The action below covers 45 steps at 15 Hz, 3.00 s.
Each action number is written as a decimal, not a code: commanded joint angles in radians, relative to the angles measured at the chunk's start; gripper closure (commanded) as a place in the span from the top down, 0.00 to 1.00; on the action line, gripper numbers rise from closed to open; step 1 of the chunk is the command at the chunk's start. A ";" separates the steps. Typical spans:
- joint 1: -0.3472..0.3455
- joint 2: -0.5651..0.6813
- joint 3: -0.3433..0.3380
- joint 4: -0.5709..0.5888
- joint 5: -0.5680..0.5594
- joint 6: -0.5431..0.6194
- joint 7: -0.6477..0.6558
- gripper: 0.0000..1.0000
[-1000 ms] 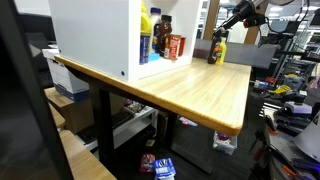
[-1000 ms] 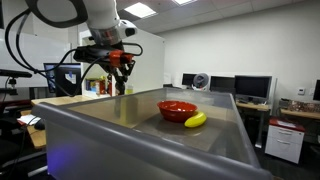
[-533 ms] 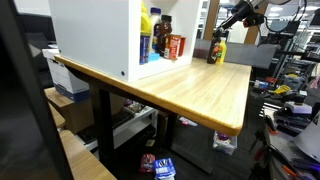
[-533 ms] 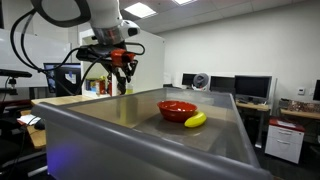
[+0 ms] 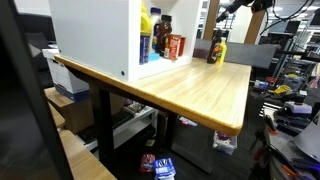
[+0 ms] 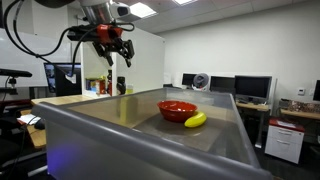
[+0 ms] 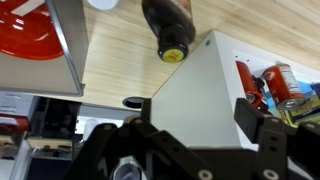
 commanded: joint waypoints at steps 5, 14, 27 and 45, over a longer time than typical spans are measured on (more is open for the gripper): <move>-0.168 -0.160 0.276 -0.092 -0.022 -0.208 0.538 1.00; 0.003 -0.191 0.370 -0.260 0.016 -0.122 0.653 1.00; 0.264 0.003 0.385 -0.260 0.006 0.259 0.585 1.00; 0.135 0.285 0.521 -0.109 -0.210 0.449 0.818 1.00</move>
